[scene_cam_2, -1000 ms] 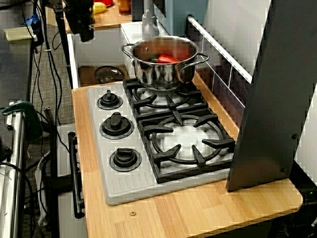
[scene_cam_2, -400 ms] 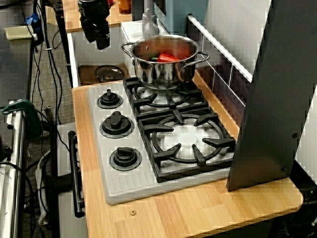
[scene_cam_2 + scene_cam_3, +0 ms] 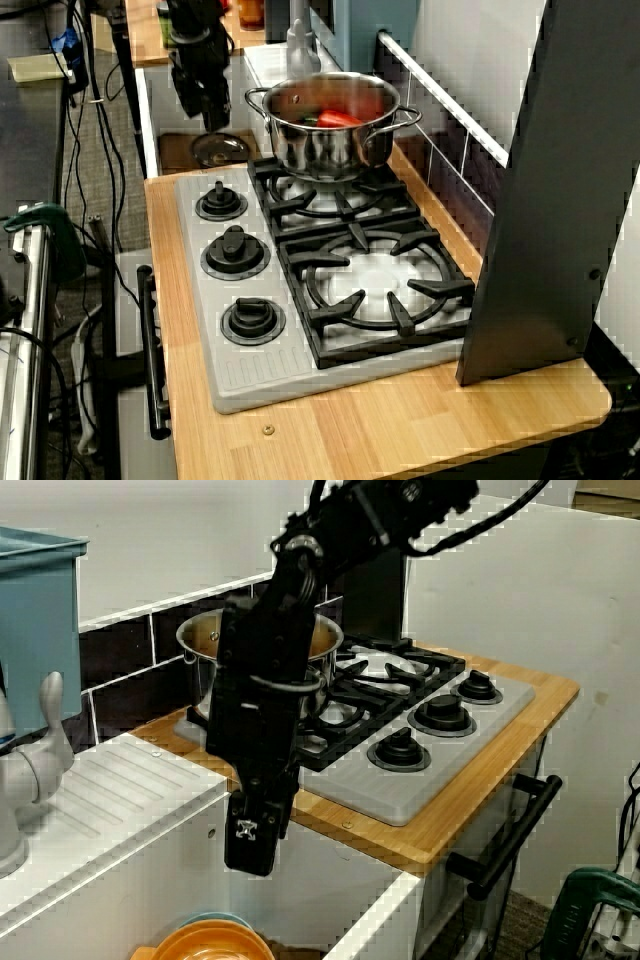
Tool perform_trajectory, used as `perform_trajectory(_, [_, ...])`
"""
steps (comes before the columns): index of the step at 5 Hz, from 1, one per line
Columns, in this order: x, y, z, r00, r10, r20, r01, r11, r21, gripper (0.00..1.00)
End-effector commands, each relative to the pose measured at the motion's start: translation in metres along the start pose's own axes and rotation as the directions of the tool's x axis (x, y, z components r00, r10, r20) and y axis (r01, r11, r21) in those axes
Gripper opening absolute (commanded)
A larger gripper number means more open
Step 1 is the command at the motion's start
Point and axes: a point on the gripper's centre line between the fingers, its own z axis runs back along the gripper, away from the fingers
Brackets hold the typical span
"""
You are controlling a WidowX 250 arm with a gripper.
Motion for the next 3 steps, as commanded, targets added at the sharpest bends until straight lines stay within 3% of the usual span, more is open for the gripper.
perform_trajectory(1, [0.002, 0.002, -0.018, 1.0, 0.004, 0.004, -0.004, 1.0, -0.021, 1.0])
perform_trajectory(3, [0.006, 0.005, -0.04, 0.999, 0.011, -0.042, -0.015, 0.996, -0.09, 1.0])
